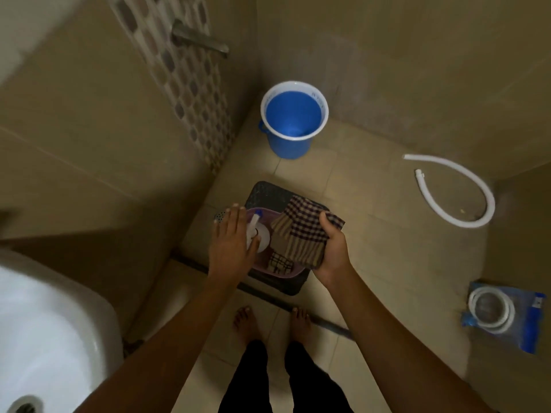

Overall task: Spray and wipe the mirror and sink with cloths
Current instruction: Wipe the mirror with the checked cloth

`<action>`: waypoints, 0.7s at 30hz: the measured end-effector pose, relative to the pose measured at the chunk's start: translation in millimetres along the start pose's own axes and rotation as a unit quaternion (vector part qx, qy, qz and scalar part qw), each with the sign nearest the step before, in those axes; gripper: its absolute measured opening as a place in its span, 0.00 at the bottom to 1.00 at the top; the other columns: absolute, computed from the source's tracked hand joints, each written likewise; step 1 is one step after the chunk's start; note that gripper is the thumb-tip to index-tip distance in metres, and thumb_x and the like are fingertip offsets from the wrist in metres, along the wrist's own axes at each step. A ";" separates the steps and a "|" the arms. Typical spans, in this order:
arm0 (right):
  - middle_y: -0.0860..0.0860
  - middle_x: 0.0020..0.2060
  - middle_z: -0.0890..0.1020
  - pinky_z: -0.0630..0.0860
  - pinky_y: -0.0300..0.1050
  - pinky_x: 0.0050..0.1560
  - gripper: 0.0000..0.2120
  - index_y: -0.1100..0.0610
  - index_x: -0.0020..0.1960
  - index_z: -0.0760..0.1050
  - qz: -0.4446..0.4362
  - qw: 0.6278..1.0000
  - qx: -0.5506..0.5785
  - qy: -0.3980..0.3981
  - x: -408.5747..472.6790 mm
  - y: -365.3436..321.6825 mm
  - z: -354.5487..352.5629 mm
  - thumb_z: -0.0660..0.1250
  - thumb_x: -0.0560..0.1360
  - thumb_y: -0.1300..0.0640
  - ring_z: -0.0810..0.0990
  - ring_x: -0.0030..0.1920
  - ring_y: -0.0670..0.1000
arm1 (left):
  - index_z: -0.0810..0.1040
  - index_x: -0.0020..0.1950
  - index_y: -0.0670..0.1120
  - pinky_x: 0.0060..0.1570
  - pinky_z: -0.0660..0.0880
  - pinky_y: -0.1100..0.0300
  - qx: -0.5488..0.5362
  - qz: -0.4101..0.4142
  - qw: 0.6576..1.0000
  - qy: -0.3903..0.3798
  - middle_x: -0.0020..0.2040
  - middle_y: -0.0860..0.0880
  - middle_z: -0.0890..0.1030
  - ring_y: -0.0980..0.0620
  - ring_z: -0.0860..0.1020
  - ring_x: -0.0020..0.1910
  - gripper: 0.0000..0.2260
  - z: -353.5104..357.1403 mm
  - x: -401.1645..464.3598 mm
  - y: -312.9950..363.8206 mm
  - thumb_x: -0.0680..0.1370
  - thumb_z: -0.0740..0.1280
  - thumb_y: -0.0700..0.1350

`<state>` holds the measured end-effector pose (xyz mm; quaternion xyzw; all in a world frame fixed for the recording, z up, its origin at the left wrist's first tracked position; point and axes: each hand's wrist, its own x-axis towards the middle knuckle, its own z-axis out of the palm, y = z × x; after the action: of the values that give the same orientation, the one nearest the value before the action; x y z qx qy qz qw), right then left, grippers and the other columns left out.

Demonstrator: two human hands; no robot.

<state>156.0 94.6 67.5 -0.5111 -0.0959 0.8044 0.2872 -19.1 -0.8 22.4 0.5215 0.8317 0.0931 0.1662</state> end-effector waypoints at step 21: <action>0.62 0.63 0.80 0.76 0.61 0.62 0.22 0.64 0.69 0.73 0.078 0.933 -0.140 -0.323 -151.0 45.8 191.4 0.64 0.78 0.53 0.78 0.63 0.64 | 0.48 0.81 0.42 0.78 0.46 0.47 0.111 -0.202 0.929 0.290 0.81 0.44 0.45 0.47 0.43 0.80 0.31 -214.2 -186.4 -66.3 0.83 0.48 0.58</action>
<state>18.5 -0.7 250.7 -0.2647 -0.2546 0.9244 0.1027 -79.9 -193.4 232.7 0.3081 0.9364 0.1120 -0.1256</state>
